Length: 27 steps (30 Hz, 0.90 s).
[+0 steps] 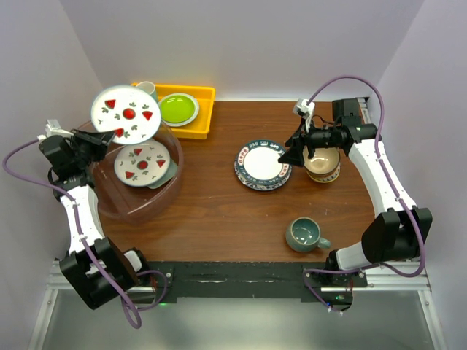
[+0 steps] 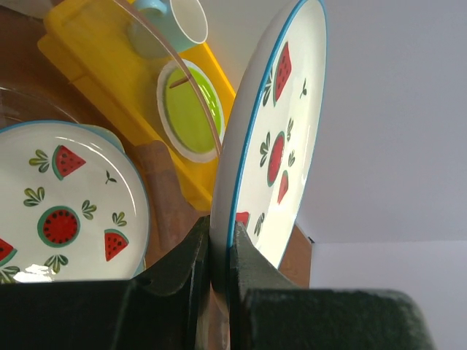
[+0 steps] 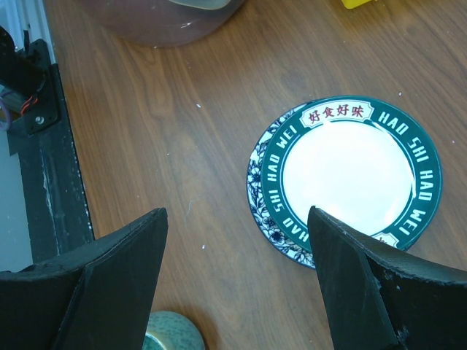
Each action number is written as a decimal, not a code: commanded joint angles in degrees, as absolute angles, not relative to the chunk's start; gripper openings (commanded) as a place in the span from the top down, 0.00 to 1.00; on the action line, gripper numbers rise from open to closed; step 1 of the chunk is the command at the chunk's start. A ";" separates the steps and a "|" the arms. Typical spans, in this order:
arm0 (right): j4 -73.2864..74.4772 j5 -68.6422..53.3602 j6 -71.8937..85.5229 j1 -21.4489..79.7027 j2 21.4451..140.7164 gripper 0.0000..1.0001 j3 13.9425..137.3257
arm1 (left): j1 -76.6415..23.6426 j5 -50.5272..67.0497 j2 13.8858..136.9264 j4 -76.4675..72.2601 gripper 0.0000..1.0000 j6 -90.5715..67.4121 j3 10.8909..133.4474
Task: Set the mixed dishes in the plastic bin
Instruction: Place the plate in the plastic bin.
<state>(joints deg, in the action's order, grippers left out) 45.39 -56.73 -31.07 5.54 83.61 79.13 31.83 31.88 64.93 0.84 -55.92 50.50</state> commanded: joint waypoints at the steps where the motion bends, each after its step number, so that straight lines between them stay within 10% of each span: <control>1: 44.47 -58.10 -31.82 5.27 83.15 0.18 78.93 | 32.69 34.80 64.25 -8.88 1.00 -57.48 51.07; 27: 44.30 -58.09 -31.90 5.27 83.41 0.18 78.22 | 34.28 30.51 62.67 -0.98 1.00 -53.79 48.17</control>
<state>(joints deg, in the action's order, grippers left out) 45.36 -56.73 -31.09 5.54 83.61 78.61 33.76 30.98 67.00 2.20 -54.70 48.47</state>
